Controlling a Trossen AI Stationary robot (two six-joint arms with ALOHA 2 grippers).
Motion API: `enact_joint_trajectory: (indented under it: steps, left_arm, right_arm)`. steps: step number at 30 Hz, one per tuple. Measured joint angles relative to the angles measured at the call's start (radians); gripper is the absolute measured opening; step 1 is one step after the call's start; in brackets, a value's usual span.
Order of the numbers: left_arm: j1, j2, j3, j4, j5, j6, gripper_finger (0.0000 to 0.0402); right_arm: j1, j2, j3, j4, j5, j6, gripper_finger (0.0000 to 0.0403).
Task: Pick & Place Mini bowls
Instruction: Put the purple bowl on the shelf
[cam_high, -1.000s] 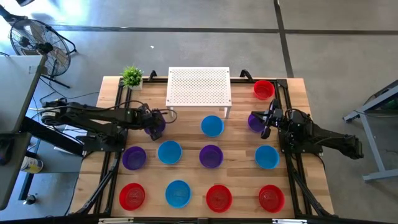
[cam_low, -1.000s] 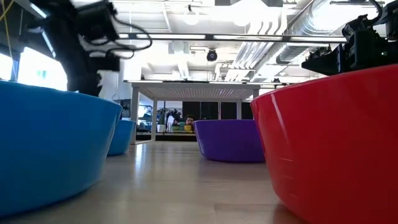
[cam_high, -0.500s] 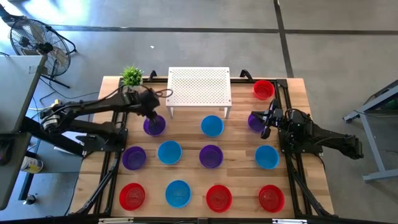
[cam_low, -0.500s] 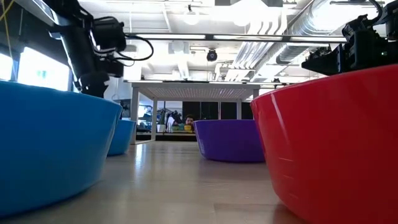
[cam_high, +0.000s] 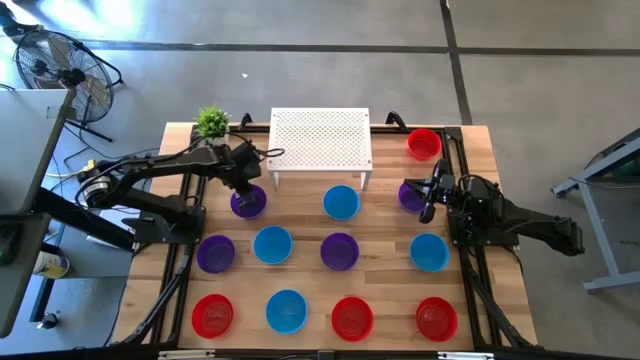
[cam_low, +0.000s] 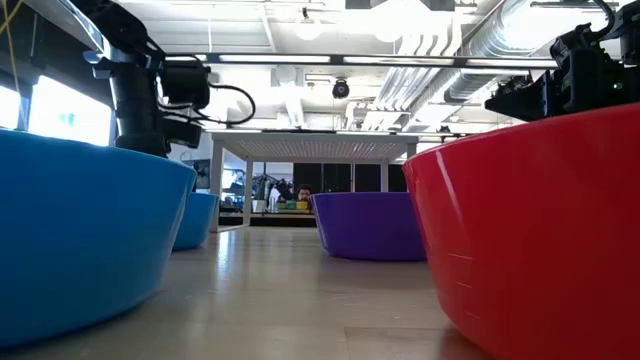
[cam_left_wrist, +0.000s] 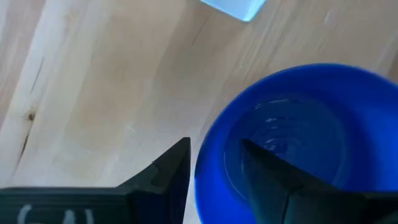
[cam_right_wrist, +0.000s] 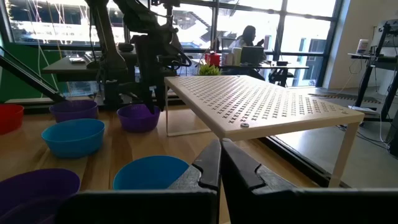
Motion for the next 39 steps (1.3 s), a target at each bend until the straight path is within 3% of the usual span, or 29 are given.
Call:
enact_joint_trajectory:
  steps: [5, 11, 16, 26, 30, 39]
  left_arm:
    - [0.0, 0.051, 0.0, -0.001, 0.04, 0.023, 0.0102]
    - [0.0, 0.051, 0.019, -0.053, 0.057, 0.084, 0.001]
    - [0.0, 0.002, 0.087, -0.166, 0.05, 0.079, 0.0005]
    - [0.0, -0.105, 0.359, -0.354, 0.103, -0.018, 0.0003]
    - [0.0, -0.124, 0.473, -0.328, 0.135, -0.133, 0.0002]
    - [0.027, -0.023, 0.633, -0.102, 0.035, -0.341, 0.0002]
  right_arm:
    - [0.0, 0.0, 0.0, 0.0, 0.0, 0.0, 0.0]
    - [0.0, 0.0, 0.0, 0.0, 0.0, 0.0, 0.0]
    - [0.0, 0.0, 0.0, 0.0, 0.0, 0.0, 0.0]
    - [0.0, 0.0, 0.0, 0.0, 0.0, 0.0, 0.0]
    - [0.0, 0.0, 0.0, 0.0, 0.0, 0.0, 0.0]
    - [0.0, 0.0, 0.0, 0.0, 0.0, 0.0, 0.0]
